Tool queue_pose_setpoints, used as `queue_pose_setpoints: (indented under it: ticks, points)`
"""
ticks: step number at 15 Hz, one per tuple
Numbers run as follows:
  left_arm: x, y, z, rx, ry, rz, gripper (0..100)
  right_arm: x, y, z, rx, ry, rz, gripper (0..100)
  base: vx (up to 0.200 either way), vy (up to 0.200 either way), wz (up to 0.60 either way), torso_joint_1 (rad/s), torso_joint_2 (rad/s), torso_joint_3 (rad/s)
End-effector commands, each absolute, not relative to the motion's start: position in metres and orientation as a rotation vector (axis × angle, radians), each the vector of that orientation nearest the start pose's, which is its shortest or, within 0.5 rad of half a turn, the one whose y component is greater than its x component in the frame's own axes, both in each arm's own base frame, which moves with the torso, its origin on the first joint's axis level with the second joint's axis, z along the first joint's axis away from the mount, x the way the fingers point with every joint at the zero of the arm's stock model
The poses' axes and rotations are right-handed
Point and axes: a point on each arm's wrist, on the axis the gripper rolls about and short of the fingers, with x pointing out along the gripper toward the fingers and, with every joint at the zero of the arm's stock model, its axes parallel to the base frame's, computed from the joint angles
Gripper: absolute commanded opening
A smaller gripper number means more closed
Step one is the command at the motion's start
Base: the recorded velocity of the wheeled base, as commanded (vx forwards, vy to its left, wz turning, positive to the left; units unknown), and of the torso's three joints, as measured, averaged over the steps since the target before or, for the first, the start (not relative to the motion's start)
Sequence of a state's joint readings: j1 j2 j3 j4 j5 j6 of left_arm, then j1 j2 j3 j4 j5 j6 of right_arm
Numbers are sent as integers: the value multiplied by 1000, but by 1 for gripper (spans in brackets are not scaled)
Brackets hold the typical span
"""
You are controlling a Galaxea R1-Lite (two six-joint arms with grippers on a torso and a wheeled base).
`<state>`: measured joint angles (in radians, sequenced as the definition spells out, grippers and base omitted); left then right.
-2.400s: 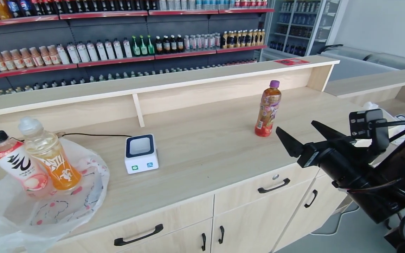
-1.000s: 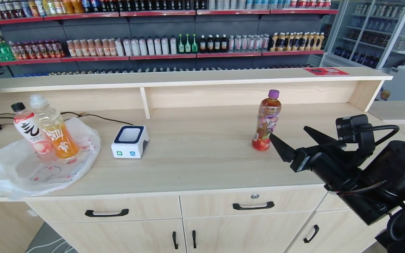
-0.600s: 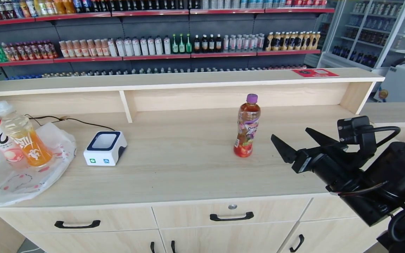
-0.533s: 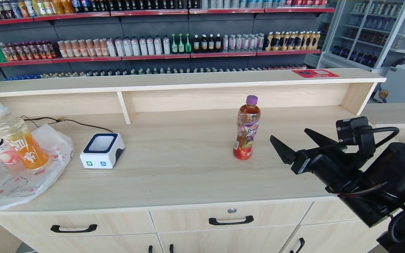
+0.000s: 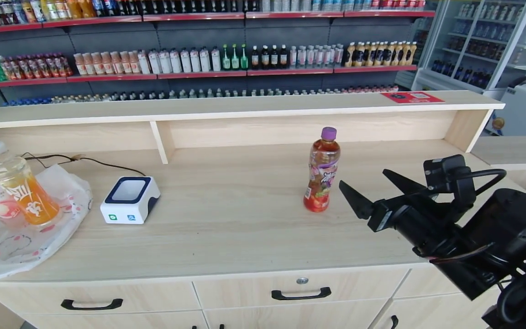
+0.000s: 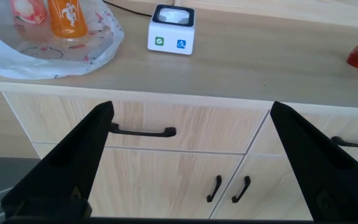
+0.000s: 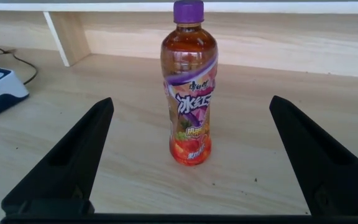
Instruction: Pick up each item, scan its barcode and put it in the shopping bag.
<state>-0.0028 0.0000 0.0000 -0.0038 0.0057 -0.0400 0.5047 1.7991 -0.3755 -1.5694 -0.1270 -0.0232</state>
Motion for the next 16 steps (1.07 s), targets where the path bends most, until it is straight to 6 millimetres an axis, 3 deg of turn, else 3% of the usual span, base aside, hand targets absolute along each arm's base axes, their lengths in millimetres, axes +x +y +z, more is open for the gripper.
queue_pose_setpoints:
  ticks: [1, 7, 16]
  points:
    - [-23, 0, 76, -40, -3, 3, 100, 241, 131, 140, 17, -126, 378, 100, 0, 0, 0, 0, 0, 0]
    - [-23, 0, 76, -40, -3, 3, 100, 271, 156, 116, -35, -96, 399, 100, 0, 0, 0, 0, 0, 0]
    - [-23, 0, 76, -40, -3, 3, 100, 289, 186, 86, -19, -43, 341, 100, 0, 0, 0, 0, 0, 0]
